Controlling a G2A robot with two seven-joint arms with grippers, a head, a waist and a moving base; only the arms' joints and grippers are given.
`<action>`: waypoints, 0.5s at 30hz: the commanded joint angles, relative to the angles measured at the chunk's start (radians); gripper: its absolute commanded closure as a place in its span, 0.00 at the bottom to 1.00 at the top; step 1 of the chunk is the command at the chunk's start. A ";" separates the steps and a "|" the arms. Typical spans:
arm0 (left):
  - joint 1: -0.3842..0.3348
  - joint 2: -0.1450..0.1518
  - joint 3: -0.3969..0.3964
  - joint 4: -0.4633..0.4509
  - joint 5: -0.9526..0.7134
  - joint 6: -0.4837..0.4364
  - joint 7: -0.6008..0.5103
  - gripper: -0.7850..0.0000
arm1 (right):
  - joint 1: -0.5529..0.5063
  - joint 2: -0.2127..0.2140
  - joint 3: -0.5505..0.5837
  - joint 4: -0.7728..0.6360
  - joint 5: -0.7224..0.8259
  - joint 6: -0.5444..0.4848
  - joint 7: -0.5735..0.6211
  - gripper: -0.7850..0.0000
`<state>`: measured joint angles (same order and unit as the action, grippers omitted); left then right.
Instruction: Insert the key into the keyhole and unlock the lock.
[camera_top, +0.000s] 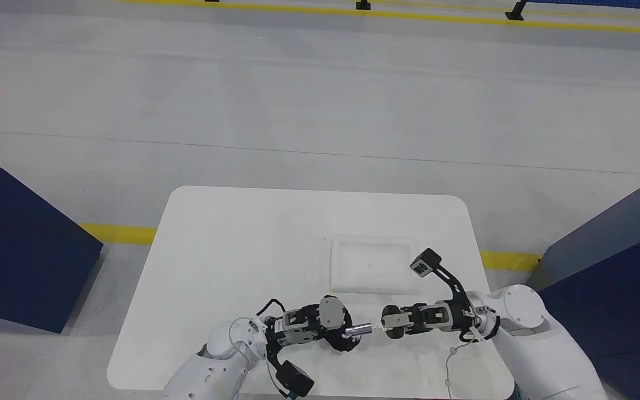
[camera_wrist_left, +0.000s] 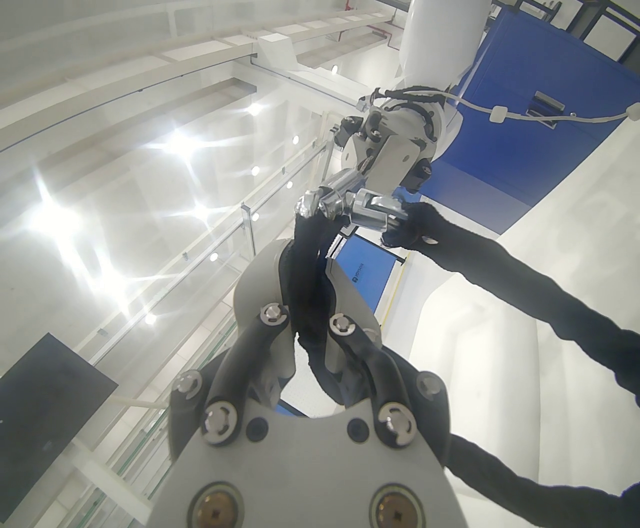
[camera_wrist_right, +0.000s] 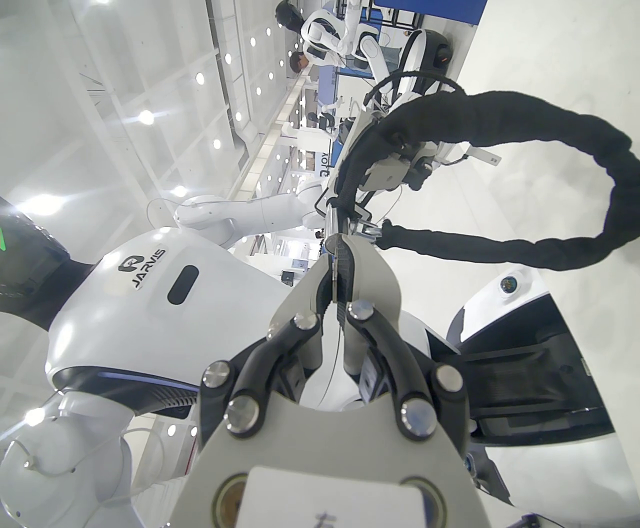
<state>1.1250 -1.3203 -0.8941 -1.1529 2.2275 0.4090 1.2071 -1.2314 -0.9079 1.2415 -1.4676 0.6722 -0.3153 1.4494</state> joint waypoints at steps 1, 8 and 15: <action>0.001 0.001 -0.001 -0.001 0.002 0.003 -0.002 1.00 | -0.002 0.000 -0.002 -0.002 -0.005 0.005 -0.002 1.00; 0.002 0.003 -0.004 -0.003 0.024 0.018 -0.024 1.00 | -0.007 -0.002 -0.004 -0.003 -0.004 0.029 -0.015 1.00; 0.006 0.007 -0.008 -0.010 0.055 0.029 -0.063 1.00 | -0.009 -0.002 -0.004 -0.007 -0.020 0.043 -0.023 1.00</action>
<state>1.1302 -1.3135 -0.9019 -1.1614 2.2811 0.4385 1.1467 -1.2400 -0.9097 1.2380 -1.4740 0.6548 -0.2738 1.4283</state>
